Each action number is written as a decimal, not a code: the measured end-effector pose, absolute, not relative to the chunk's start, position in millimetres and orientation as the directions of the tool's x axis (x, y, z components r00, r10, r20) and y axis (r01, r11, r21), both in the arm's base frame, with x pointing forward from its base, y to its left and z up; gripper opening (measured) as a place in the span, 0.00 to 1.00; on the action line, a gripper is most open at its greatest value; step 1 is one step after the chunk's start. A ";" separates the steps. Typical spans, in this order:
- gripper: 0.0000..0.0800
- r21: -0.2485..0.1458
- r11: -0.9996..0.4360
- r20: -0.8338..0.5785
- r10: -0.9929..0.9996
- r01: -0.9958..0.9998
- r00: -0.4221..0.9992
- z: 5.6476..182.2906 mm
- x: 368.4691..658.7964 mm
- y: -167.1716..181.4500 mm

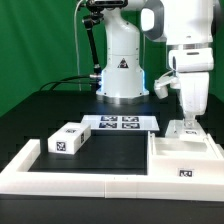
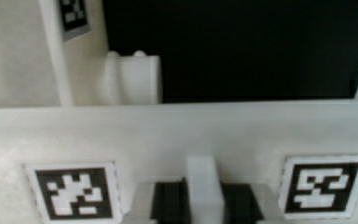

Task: Assemble cabinet

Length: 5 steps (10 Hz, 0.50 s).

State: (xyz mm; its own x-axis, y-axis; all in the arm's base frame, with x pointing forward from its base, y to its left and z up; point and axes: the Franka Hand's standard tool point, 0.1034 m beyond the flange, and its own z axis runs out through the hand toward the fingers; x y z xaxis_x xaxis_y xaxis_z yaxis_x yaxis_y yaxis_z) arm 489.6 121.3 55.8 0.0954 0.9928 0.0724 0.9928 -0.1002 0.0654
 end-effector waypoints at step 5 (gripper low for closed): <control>0.09 0.031 -0.199 0.057 0.979 0.980 0.197 59.2 517.3 126.7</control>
Offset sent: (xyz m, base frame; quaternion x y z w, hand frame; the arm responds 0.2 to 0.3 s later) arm 0.0560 0.0072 0.0021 0.0050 -0.0486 0.0500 0.9976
